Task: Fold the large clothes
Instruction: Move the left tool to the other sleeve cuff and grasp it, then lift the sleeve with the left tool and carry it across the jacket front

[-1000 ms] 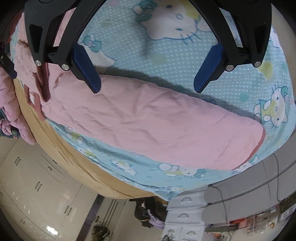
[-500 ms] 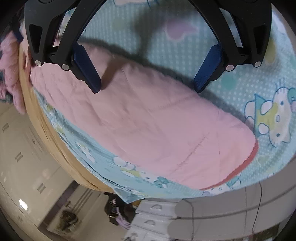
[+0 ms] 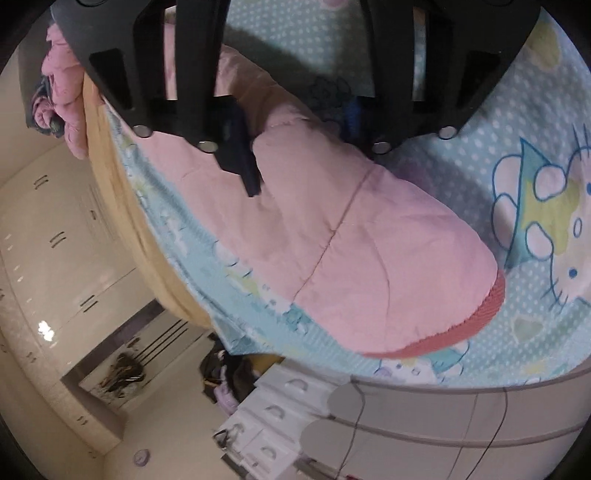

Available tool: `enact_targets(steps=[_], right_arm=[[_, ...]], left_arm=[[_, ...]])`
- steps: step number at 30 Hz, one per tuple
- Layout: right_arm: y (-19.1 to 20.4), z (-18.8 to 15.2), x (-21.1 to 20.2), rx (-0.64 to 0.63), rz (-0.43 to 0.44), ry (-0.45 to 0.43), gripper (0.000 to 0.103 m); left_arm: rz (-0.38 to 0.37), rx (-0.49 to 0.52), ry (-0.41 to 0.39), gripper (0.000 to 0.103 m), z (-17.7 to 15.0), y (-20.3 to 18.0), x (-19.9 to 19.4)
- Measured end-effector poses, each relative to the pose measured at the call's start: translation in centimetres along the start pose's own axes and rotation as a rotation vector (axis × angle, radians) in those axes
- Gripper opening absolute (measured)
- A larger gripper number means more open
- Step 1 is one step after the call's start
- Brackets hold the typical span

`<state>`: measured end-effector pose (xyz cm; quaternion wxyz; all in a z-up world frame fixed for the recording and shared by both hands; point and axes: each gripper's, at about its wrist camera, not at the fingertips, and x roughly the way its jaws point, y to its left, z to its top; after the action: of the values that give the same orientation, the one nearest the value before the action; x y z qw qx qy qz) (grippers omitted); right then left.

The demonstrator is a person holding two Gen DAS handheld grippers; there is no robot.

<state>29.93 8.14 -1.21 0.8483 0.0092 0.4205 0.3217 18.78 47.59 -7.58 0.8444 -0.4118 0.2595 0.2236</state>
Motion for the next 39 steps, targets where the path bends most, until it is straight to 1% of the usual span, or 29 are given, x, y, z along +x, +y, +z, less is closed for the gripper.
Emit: enact_targets(steps=[2, 4, 7, 9, 12, 15, 18, 22, 25, 32, 39], right_arm=[[-0.6, -0.2, -0.6, 0.013, -0.002, -0.007, 0.099], [-1.4, -0.6, -1.4, 0.030, -0.003, -0.014, 0.099], [-2.4, -0.9, -2.6, 0.054, -0.005, -0.026, 0.099], [-3.4, -1.1, -3.9, 0.076, -0.006, -0.041, 0.099], [-5.1, -1.4, -5.8, 0.112, -0.003, -0.063, 0.099], [-6.8, -2.0, -7.9, 0.134, -0.010, -0.087, 0.099], [-8.7, -2.9, -9.9, 0.170, -0.023, -0.109, 0.099], [-11.2, -4.0, -12.4, 0.209, -0.035, -0.136, 0.099], [-13.0, -4.9, -14.5, 0.226, -0.051, -0.153, 0.099], [-17.0, -7.0, -17.9, 0.292, -0.049, -0.188, 0.099], [-20.1, -8.1, -20.5, 0.368, -0.011, -0.223, 0.099]], left_arm=[[-0.030, 0.026, -0.038, 0.024, 0.1, -0.8, -1.3], [-0.042, 0.047, -0.063, 0.024, 0.1, -1.5, -2.2], [-0.079, 0.044, -0.091, 0.022, 0.2, -2.1, -3.6], [-0.105, 0.046, -0.109, 0.020, 0.1, -2.5, -4.6], [-0.158, 0.075, -0.151, 0.016, 0.5, -3.9, -7.0], [-0.185, 0.085, -0.177, 0.014, 0.3, -5.4, -9.1], [-0.187, 0.126, -0.206, 0.013, -0.4, -7.8, -11.5], [-0.204, 0.188, -0.246, 0.012, -1.1, -12.1, -14.9], [-0.214, 0.237, -0.267, 0.012, -1.8, -15.0, -16.5], [-0.236, 0.335, -0.292, 0.012, -3.9, -21.2, -19.2], [-0.265, 0.414, -0.297, 0.012, -6.0, -25.6, -20.2]])
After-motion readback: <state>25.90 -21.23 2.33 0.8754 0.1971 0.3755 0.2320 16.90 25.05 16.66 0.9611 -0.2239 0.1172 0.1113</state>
